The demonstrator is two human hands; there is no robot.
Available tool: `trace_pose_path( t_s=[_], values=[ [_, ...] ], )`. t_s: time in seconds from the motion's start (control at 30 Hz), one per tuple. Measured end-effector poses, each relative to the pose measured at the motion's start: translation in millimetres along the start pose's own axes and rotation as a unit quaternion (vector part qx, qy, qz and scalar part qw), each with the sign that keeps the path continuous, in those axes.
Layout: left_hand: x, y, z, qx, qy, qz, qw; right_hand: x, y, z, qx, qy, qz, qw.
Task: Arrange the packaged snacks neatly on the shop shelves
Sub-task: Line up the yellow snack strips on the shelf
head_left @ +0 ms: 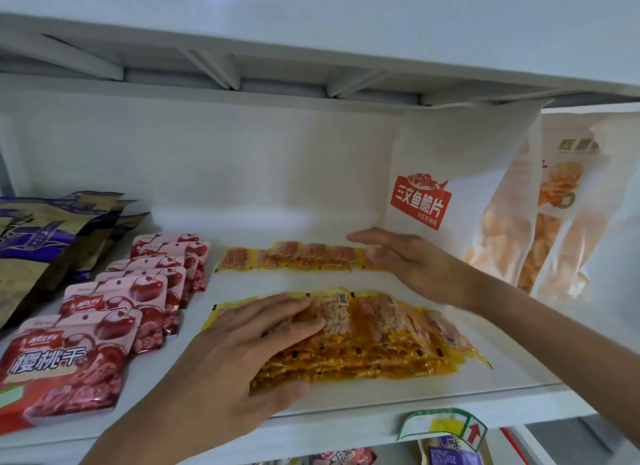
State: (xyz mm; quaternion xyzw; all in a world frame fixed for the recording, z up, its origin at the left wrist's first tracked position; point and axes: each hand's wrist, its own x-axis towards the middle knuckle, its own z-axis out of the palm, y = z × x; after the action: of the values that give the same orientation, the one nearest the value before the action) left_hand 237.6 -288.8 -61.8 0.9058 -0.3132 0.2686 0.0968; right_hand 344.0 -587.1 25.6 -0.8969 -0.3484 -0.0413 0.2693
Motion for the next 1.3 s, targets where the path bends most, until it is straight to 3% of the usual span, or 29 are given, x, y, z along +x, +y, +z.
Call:
trace_pose_path(
  t_s=[0.1, 0.23, 0.47, 0.77, 0.93, 1.03, 1.2, 1.3],
  values=[
    [-1.2, -0.6, 0.3, 0.006, -0.008, -0.001, 1.000, 72.4, 44.1, 7.1, -0.175, -0.092, 0.052, 0.979],
    [-3.6, -1.4, 0.9, 0.011, -0.013, -0.001, 1.000, 128.1, 79.0, 26.0, -0.255, -0.154, 0.107, 0.949],
    [-5.5, 4.2, -3.7, 0.011, -0.005, 0.001, 1.000, 131.0, 83.2, 29.7, -0.358, -0.066, 0.051, 0.930],
    [-6.4, 6.8, -9.2, -0.004, 0.006, 0.006, 1.000, 117.2, 43.3, -9.0, -0.322, 0.060, 0.054, 0.943],
    [24.5, -11.0, -33.8, -0.187, 0.057, -0.183, 0.964, 95.5, 7.5, -47.1, -0.295, 0.061, 0.028, 0.953],
    [47.6, -2.1, -65.3, -0.148, 0.103, -0.176, 0.968, 79.1, -22.3, -60.6, -0.277, 0.048, -0.006, 0.960],
    [117.7, 6.0, -70.7, -0.150, 0.026, -0.238, 0.959, 63.9, -56.2, -66.7, -0.261, 0.067, -0.041, 0.962],
    [138.9, 5.6, -60.9, -0.108, 0.030, -0.243, 0.964, 60.1, -67.5, -72.0, -0.281, 0.081, -0.041, 0.955]
  ],
)
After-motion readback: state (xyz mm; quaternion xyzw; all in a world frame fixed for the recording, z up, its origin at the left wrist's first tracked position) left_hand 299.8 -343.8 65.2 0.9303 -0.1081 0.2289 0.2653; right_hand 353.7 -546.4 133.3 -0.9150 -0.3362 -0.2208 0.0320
